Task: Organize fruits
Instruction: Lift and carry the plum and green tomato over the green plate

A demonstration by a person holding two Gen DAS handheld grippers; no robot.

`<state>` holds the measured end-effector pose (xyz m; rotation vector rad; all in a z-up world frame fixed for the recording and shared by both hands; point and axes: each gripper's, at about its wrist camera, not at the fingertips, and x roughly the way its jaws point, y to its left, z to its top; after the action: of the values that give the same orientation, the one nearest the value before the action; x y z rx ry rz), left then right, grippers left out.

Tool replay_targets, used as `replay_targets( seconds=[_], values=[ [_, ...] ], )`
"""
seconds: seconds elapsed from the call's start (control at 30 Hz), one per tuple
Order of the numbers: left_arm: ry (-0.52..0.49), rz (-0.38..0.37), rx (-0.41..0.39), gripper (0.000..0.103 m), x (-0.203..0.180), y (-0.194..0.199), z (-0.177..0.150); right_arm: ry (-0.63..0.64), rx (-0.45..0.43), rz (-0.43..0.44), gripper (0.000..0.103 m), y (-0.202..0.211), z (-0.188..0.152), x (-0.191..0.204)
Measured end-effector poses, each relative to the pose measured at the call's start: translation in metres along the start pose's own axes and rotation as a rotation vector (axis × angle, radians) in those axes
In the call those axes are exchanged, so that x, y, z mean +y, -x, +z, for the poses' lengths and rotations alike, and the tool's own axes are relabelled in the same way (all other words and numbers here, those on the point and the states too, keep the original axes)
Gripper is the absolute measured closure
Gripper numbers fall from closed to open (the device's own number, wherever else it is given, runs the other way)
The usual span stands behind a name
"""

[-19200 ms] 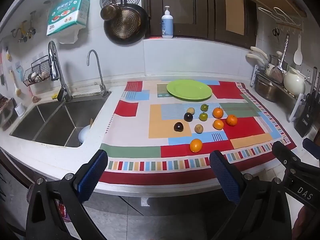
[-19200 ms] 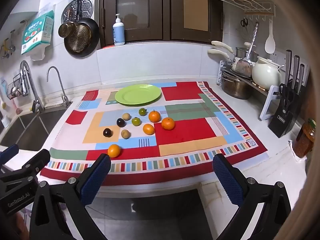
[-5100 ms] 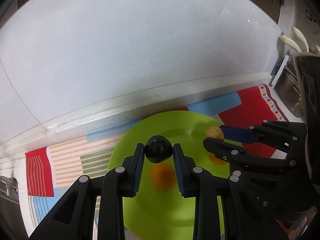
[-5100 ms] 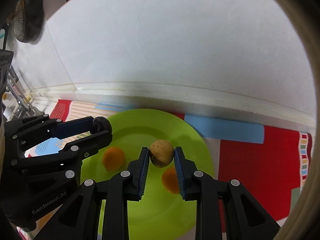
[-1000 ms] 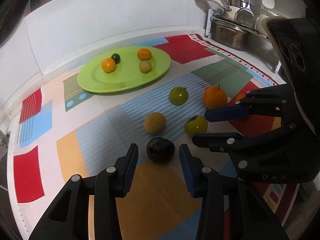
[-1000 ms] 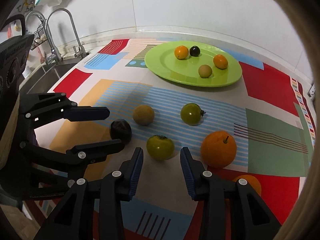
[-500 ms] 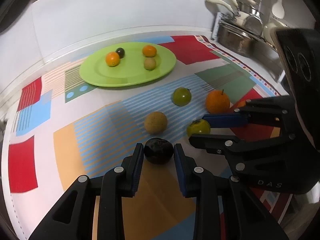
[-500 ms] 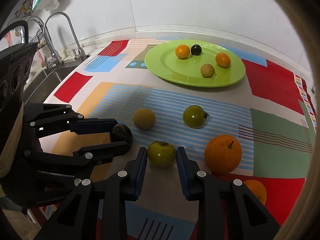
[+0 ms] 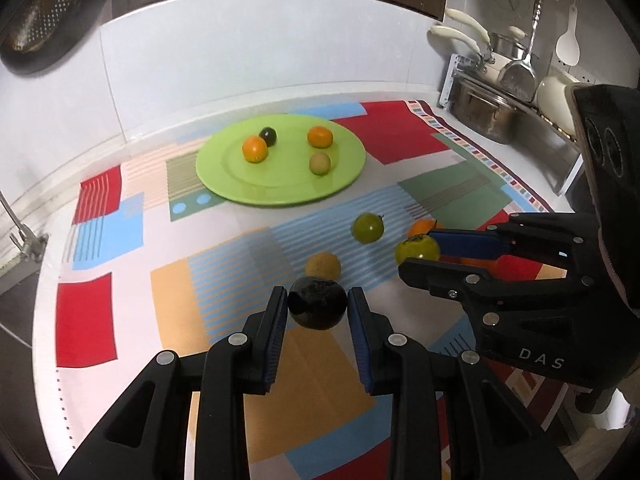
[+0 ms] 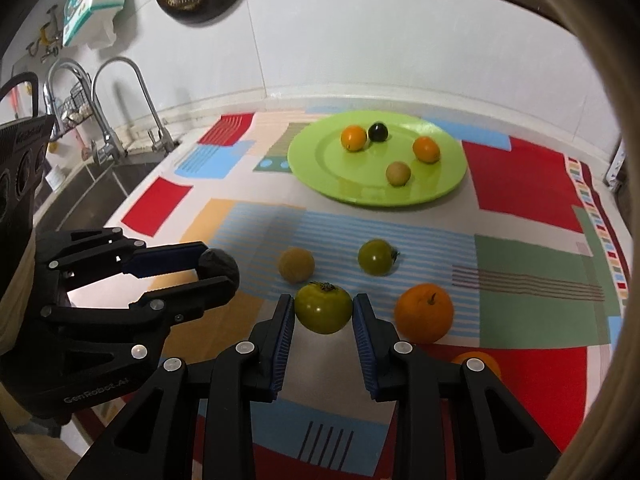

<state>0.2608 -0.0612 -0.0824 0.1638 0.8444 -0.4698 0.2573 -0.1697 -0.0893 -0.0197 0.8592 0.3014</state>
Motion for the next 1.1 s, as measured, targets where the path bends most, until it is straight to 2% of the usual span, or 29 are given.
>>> replay_targets(
  seconds=[0.37, 0.73, 1.1],
  values=[
    [-0.015, 0.038, -0.100, 0.072, -0.001, 0.027, 0.038, 0.001, -0.063, -0.008, 0.072, 0.028, 0.029, -0.006],
    [0.001, 0.076, -0.167, 0.072, 0.015, 0.028, 0.088, 0.022, -0.125, -0.031, 0.072, 0.035, 0.080, -0.019],
    [0.027, 0.086, -0.180, 0.072, 0.039, 0.008, 0.145, 0.015, -0.147, -0.031, 0.072, 0.018, 0.141, -0.040]
  ],
)
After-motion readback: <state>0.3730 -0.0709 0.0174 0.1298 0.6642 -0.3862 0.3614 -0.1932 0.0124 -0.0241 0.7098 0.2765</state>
